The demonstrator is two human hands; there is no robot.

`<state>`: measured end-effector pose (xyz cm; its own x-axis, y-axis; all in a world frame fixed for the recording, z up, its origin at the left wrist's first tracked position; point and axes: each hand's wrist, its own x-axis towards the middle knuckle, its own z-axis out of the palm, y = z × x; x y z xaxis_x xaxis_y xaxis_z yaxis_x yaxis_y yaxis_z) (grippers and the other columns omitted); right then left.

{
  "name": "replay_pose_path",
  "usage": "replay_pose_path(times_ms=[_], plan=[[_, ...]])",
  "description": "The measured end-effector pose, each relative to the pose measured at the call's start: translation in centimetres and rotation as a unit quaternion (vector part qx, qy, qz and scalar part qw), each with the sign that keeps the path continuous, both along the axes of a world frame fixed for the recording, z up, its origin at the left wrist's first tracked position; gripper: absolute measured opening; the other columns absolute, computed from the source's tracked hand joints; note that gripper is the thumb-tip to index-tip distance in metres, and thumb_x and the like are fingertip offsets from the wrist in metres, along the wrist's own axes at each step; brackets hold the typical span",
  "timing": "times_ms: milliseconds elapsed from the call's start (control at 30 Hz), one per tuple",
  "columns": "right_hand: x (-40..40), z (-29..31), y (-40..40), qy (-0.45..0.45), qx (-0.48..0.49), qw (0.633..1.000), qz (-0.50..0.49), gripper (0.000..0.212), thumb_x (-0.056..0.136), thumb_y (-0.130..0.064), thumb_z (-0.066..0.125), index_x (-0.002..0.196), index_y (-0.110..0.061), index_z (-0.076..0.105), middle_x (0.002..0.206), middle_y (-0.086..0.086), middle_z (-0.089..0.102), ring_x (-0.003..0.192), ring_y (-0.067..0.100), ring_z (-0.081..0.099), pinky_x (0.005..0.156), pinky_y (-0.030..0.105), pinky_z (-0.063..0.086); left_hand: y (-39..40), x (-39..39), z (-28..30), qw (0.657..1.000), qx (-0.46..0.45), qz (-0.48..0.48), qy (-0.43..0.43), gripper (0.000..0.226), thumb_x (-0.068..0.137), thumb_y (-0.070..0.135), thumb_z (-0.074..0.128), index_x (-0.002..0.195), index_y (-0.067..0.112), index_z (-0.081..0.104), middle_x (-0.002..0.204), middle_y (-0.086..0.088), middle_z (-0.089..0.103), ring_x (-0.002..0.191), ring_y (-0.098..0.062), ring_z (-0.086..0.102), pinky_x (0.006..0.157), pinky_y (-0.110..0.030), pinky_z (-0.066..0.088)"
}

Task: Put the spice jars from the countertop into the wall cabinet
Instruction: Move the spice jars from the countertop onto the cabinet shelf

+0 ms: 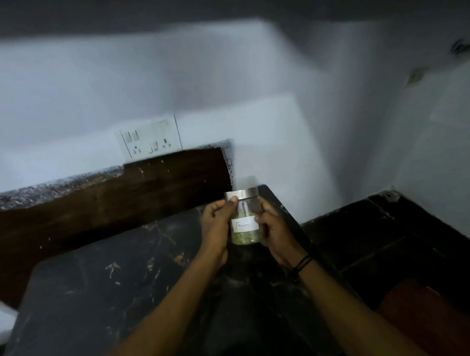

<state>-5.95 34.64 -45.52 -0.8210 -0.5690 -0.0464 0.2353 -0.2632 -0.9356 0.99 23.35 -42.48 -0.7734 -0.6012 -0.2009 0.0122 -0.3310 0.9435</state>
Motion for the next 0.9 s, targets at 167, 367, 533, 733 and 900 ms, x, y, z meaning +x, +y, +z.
replay_pose_path(times_ms=[167, 367, 533, 733, 900], plan=[[-2.2, 7.6, -1.9, 0.081, -0.030, 0.996, -0.026, 0.050, 0.080, -0.004, 0.050, 0.122, -0.029, 0.063, 0.121, 0.011, 0.066, 0.104, 0.025, 0.067, 0.082, 0.037, 0.057, -1.7, -2.4, 7.4, 0.995, -0.072, 0.023, 0.071, 0.040, 0.087, 0.027, 0.073, 0.118, 0.004, 0.060, 0.114, -0.018, 0.069, 0.087, -0.015, 0.068, 0.067, -0.025, 0.056], [-4.4, 16.2, -3.6, 0.156, -0.077, 0.981, -0.091, 0.037, 0.088, -0.002, 0.055, 0.118, -0.022, 0.053, 0.127, 0.009, 0.060, 0.109, 0.021, 0.063, 0.085, 0.038, 0.056, -3.7, -4.1, 16.2, 0.976, -0.134, 0.026, 0.168, 0.023, 0.093, 0.023, 0.065, 0.114, 0.014, 0.065, 0.110, -0.008, 0.071, 0.087, -0.013, 0.072, 0.067, -0.027, 0.058], [-5.2, 22.2, -4.5, 0.231, -0.101, 0.962, -0.107, 0.027, 0.093, -0.009, 0.057, 0.116, -0.024, 0.053, 0.124, 0.001, 0.063, 0.107, 0.018, 0.065, 0.078, 0.029, 0.058, -5.4, -5.2, 22.1, 0.950, -0.229, 0.039, 0.208, 0.031, 0.094, 0.011, 0.059, 0.123, 0.020, 0.064, 0.114, 0.005, 0.069, 0.098, -0.006, 0.066, 0.062, -0.010, 0.052], [-5.7, 27.9, -5.7, 0.319, -0.095, 0.926, -0.177, 0.027, 0.093, -0.021, 0.061, 0.118, -0.031, 0.057, 0.120, -0.003, 0.063, 0.110, 0.015, 0.062, 0.087, 0.033, 0.057, -5.7, -6.0, 26.4, 0.911, -0.303, 0.095, 0.262, 0.028, 0.094, 0.022, 0.064, 0.121, 0.024, 0.066, 0.112, 0.007, 0.070, 0.093, 0.003, 0.067, 0.066, -0.008, 0.052], [-6.6, 32.3, -6.9, 0.356, -0.113, 0.898, -0.232, 0.025, 0.093, -0.028, 0.062, 0.118, -0.030, 0.060, 0.113, -0.007, 0.066, 0.106, 0.011, 0.064, 0.086, 0.031, 0.057, -5.4, -7.0, 30.9, 0.869, -0.368, 0.140, 0.300, 0.023, 0.094, 0.028, 0.065, 0.117, 0.026, 0.067, 0.110, 0.007, 0.069, 0.095, -0.001, 0.067, 0.073, -0.013, 0.055]])
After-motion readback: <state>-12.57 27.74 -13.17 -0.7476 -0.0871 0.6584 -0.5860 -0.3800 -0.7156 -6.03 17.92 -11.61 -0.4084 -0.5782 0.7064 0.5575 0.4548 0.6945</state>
